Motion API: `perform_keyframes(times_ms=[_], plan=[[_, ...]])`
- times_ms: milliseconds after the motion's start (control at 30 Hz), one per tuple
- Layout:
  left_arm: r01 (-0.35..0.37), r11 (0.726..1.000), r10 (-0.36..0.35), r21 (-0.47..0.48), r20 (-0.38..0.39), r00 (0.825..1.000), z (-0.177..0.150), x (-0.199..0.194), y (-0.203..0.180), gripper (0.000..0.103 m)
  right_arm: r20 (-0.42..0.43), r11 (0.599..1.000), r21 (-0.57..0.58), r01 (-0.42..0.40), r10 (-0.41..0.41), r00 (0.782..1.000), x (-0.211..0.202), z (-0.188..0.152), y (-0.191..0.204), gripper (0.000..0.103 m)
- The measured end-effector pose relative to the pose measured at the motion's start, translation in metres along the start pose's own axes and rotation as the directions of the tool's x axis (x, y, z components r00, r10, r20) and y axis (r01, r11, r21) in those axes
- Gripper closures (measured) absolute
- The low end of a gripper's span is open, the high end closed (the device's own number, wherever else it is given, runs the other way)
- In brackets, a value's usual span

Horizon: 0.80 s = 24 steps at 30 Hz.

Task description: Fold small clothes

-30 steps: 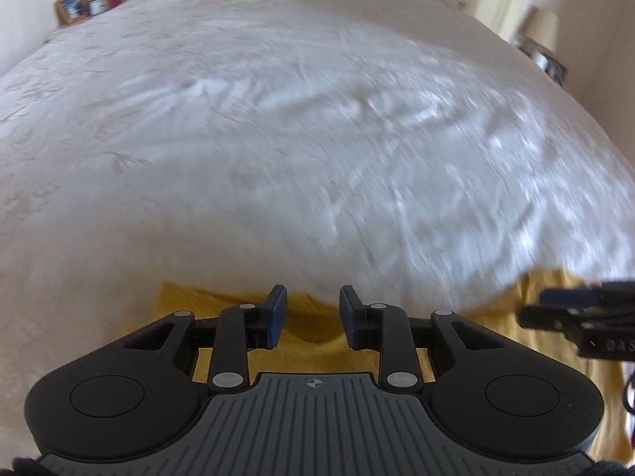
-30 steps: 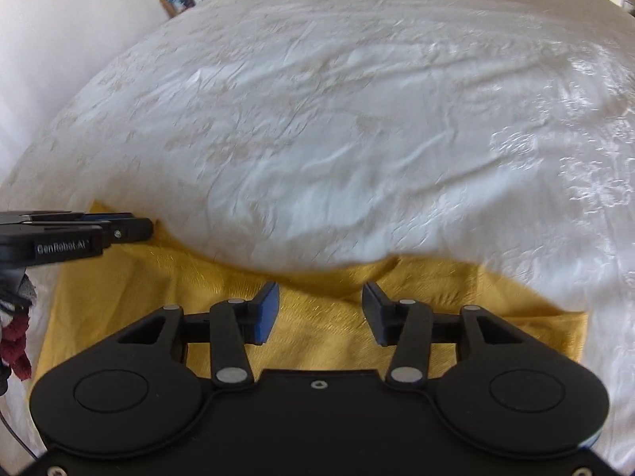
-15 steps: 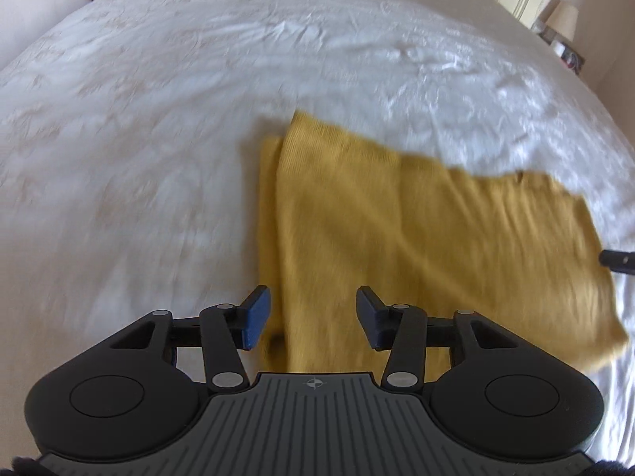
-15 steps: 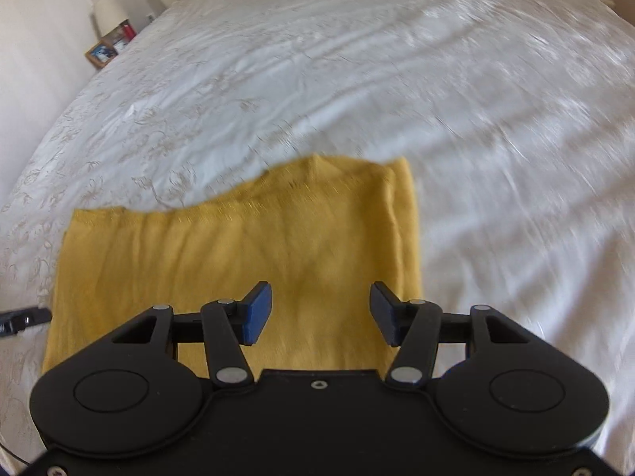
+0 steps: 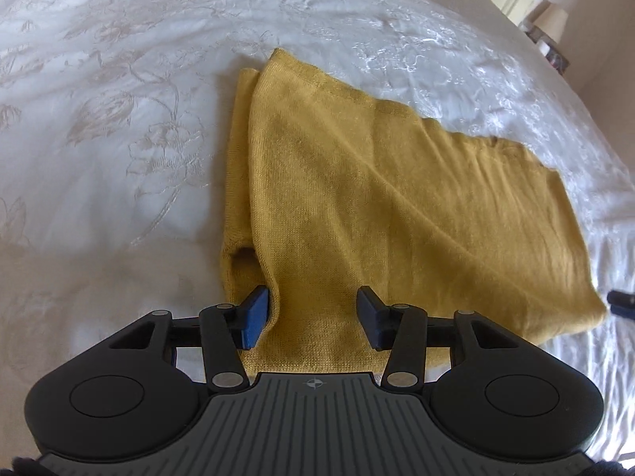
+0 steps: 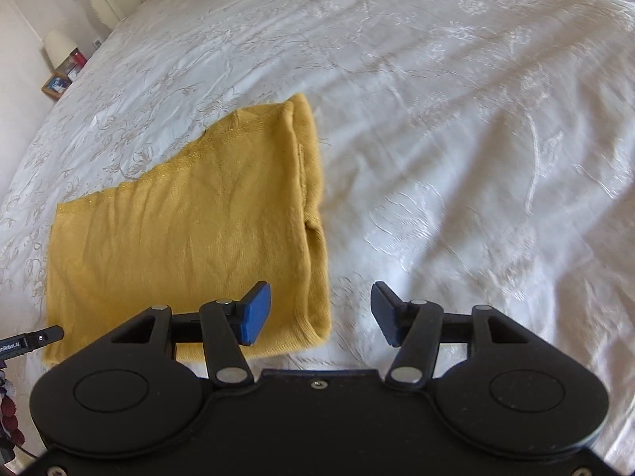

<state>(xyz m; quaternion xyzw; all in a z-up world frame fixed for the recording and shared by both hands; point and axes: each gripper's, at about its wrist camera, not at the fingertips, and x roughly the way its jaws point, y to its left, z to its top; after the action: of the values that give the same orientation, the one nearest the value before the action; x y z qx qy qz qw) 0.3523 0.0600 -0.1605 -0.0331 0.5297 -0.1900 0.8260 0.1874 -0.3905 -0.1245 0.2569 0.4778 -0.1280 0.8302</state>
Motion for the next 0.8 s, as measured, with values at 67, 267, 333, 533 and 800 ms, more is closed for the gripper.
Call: perform_keyframes(times_ms=[67, 267, 333, 533, 800], plan=[[0.003, 1.0, -0.003, -0.028, -0.009, 1.0, 0.0, 0.002, 0.005, 0.057, 0.002, 1.0, 0.008, -0.001, 0.001, 1.0, -0.004, -0.005, -0.002, 0.039], [-0.006, 0.999, 0.005, -0.032, -0.032, 0.999, 0.0, 0.002, 0.01, 0.098, -0.003, 1.0, 0.01, -0.013, 0.013, 1.0, -0.01, -0.017, 0.003, 0.039], [0.028, 0.999, -0.029, -0.025, -0.055, 0.998, -0.001, 0.002, 0.011, 0.097, -0.007, 1.0, 0.006, -0.018, 0.018, 1.0, -0.01, -0.021, 0.007, 0.039], [0.063, 0.992, -0.049, 0.108, -0.129, 0.991, -0.008, -0.023, 0.019, 0.097, -0.017, 0.999, -0.016, -0.032, 0.031, 0.999, -0.01, -0.028, 0.016, 0.039], [0.016, 1.0, -0.013, 0.026, -0.123, 0.992, -0.01, -0.014, 0.036, 0.099, -0.043, 0.998, -0.057, -0.014, 0.012, 0.999, 0.009, -0.022, 0.027, 0.039]])
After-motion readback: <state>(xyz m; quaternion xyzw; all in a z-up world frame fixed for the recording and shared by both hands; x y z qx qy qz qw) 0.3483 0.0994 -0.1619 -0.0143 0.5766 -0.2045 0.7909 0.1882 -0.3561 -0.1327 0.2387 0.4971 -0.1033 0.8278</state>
